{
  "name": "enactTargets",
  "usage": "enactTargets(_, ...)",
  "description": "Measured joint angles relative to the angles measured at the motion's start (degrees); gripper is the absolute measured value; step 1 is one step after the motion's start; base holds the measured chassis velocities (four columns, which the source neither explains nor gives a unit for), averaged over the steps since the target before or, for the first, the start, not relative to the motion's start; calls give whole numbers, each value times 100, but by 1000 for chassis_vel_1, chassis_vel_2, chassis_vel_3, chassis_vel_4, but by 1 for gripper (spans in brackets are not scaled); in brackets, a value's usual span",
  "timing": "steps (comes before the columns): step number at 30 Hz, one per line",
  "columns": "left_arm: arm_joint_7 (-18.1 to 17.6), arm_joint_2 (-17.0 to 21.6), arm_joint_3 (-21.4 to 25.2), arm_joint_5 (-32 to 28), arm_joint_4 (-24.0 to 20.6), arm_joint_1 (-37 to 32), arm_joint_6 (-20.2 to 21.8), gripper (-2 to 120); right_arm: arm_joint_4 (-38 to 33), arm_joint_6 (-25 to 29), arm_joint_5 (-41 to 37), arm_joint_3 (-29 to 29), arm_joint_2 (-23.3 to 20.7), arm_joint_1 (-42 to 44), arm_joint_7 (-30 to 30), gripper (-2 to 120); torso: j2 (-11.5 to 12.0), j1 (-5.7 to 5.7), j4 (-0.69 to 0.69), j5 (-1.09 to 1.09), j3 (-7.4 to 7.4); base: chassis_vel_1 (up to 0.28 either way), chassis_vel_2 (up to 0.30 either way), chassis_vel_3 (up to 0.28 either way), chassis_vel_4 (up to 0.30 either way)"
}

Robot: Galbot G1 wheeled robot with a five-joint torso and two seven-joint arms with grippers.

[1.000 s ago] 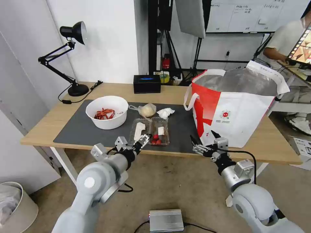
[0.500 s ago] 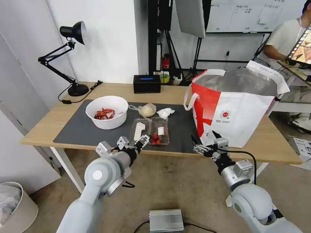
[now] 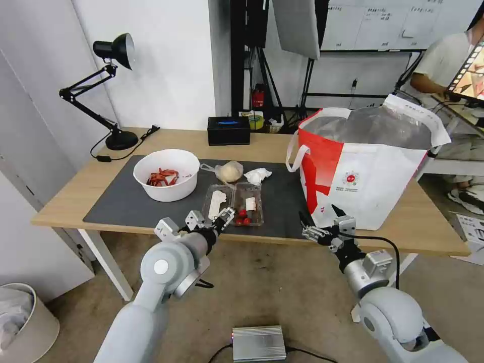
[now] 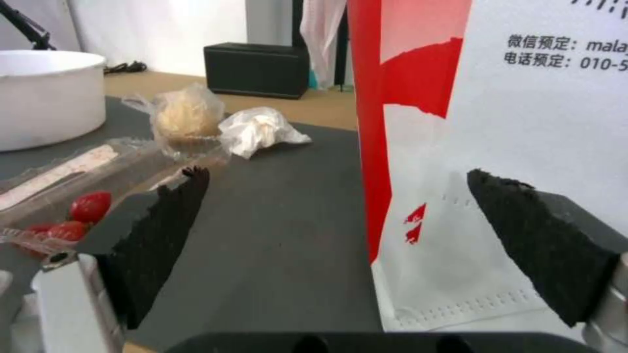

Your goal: Pick up the trash from the table and place it into the takeout bag.

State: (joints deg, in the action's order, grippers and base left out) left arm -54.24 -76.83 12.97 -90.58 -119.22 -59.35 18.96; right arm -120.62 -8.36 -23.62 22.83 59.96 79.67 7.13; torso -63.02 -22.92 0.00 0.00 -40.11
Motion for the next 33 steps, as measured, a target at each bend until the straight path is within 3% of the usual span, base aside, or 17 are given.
enactTargets(19, 52, -257, -72, 251, 193, 153, -290, 100, 82, 107, 132, 12, 44, 29, 12, 100, 0, 0, 0, 0, 0, 0, 0, 0, 0)
enactTargets(28, 452, -308, -76, 633, 48, -20, -693, 100, 189, 178, 229, -5, 122, 36, 13, 100, 0, 0, -1, -1, 0, 0, 0, 0, 0)
enactTargets(33, 581, -238, -54, 713, -125, -136, -717, 100, 216, 187, 262, -52, 160, 21, 11, 100, 0, 0, 0, -1, 0, 0, 0, 0, 0)
